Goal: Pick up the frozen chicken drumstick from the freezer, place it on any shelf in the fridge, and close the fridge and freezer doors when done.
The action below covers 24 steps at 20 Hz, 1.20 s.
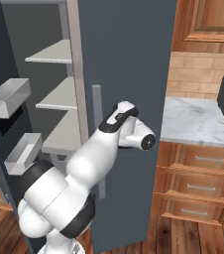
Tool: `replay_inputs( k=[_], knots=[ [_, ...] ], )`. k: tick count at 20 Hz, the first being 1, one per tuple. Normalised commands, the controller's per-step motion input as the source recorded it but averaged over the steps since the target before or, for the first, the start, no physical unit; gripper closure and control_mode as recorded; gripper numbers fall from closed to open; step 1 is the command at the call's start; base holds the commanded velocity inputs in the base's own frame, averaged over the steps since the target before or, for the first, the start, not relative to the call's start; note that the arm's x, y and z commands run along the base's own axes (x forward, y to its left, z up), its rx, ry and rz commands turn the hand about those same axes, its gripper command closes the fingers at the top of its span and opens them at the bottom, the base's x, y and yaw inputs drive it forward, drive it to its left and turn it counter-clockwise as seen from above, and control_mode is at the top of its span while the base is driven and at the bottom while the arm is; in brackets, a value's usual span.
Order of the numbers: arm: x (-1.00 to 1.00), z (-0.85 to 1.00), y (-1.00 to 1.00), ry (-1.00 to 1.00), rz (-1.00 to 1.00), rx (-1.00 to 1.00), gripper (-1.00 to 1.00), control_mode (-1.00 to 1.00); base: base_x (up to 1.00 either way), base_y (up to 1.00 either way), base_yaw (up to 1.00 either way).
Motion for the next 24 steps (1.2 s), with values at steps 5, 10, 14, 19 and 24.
replay_inputs(
  k=[5,10,14,19,24],
  knots=[
    [0.6,0.13,0.23,0.05,-0.2,-0.03,-1.0,-1.0,0.0,0.0,0.0],
    [0.48,0.02,0.16,0.06,-0.19,-0.01,-1.0,-1.0,0.0,0.0,0.0],
    [0.39,0.0,0.1,0.04,-0.17,-0.01,-1.0,-1.0,0.0,0.0,0.0],
    [0.56,0.0,0.0,0.18,-0.06,-0.02,-1.0,-1.0,0.0,0.0,0.0],
    [-0.44,0.08,0.0,0.05,-0.02,-0.02,-1.0,-1.0,0.0,0.0,0.0]
  ],
)
